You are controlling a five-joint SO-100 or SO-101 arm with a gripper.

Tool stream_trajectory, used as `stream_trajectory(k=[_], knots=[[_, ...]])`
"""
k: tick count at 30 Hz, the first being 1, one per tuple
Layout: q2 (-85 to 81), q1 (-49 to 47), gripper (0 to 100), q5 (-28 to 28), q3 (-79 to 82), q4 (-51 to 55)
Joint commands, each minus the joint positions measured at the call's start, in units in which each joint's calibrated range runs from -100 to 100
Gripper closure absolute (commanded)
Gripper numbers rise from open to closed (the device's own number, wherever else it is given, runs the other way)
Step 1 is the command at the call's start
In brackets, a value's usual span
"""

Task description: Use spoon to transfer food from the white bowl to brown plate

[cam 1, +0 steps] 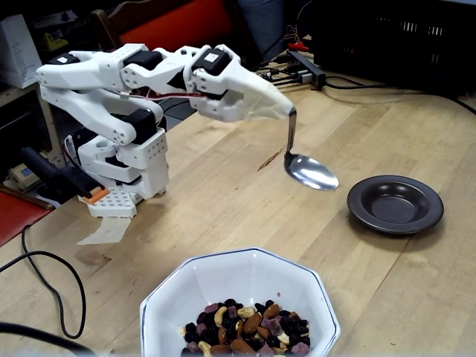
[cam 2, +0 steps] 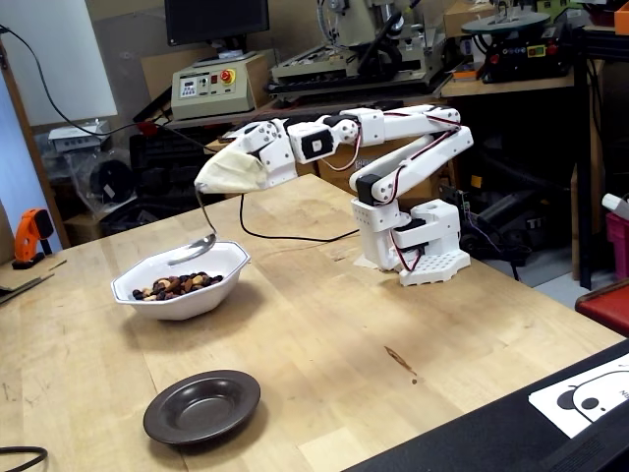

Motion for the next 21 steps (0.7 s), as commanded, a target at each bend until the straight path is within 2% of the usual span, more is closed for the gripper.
stream_trajectory(k=[1, 11, 17, 21], knots=[[5.06, -0.49, 96, 0.24, -11.78, -0.66], [16.44, 0.18, 96, 0.29, -22.13, -0.89], [17.38, 0.48, 96, 0.34, -21.87, -1.37], [17.72, 4.18, 96, 0.34, -21.87, -1.37]])
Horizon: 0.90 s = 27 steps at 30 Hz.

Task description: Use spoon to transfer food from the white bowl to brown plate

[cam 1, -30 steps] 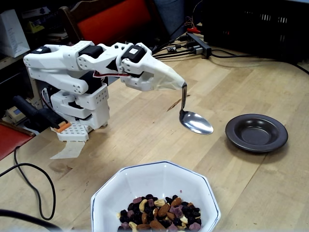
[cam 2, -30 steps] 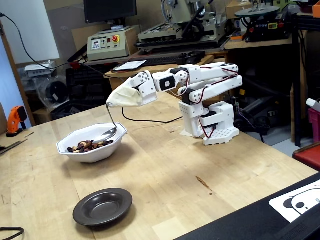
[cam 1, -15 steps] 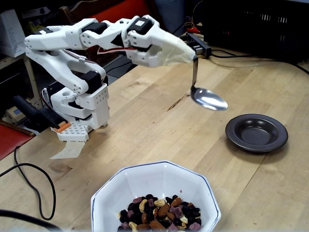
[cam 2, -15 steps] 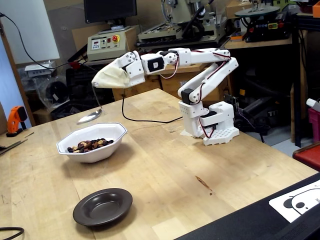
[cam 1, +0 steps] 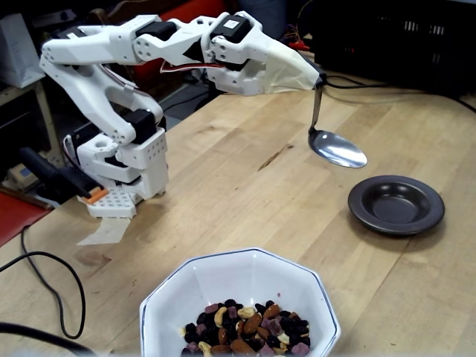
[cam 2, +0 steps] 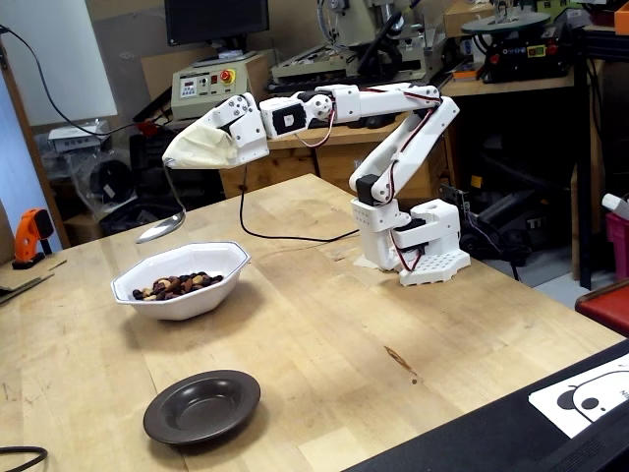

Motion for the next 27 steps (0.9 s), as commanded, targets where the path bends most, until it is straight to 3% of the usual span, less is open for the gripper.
stream_trajectory(k=[1, 27], knots=[[0.38, 4.27, 96, 0.34, -4.11, -1.37], [0.63, 28.20, 96, 0.34, -1.36, -1.45]])
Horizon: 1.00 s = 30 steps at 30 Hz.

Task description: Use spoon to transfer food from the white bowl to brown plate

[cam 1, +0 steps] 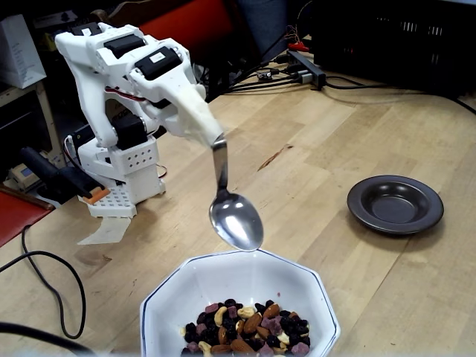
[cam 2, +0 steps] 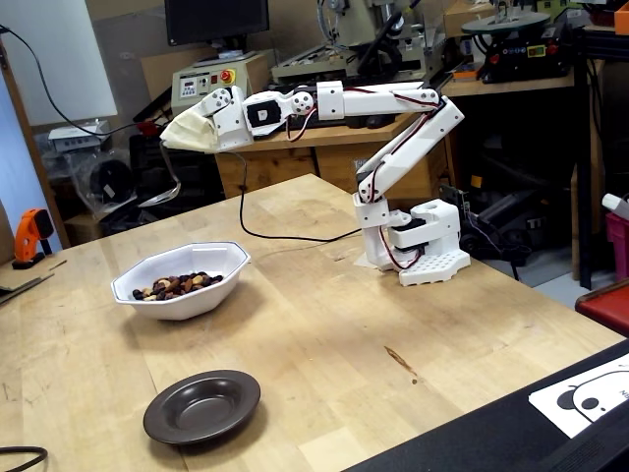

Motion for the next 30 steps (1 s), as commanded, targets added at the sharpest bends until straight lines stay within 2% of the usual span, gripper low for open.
stream_trajectory(k=[1, 10, 19, 30], knots=[[-0.14, 3.68, 96, 0.34, -0.12, -1.45], [-0.99, 4.64, 96, 0.34, 10.14, -1.92], [-0.22, 4.64, 96, 0.73, 13.06, -13.31], [-0.91, 4.05, 96, 8.84, 22.44, -20.02]])
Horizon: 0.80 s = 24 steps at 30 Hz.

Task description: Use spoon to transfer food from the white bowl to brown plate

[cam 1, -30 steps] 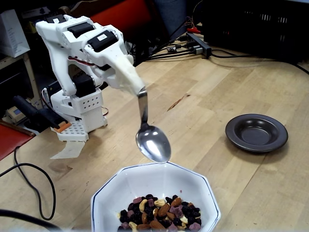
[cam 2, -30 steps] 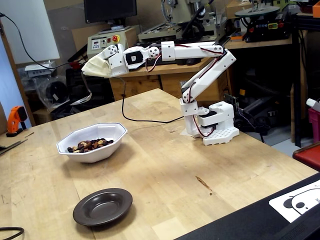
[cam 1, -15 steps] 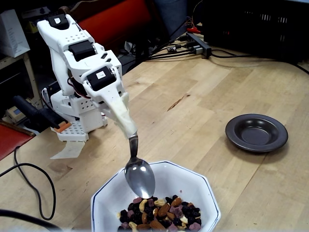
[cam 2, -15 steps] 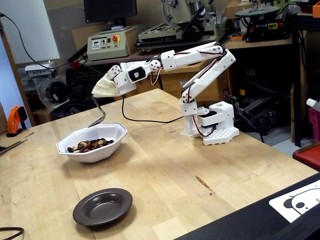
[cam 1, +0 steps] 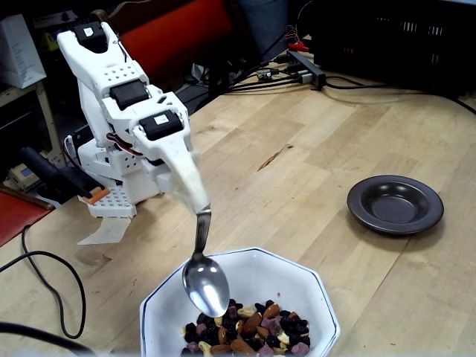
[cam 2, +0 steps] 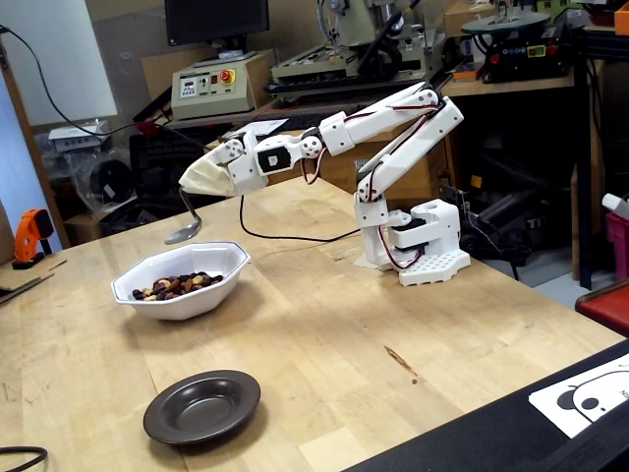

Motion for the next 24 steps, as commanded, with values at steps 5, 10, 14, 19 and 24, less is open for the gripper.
stream_trajectory(k=[5, 10, 14, 19, 24], knots=[[-0.91, 1.27, 96, 3.71, 2.95, -5.21], [-0.91, 1.13, 96, 8.40, 7.64, -8.45], [-0.91, -1.54, 96, 12.26, 11.27, -10.90], [-0.91, -5.69, 96, 14.99, 13.31, -12.96], [-0.65, -9.02, 96, 16.75, 13.48, -13.19]])
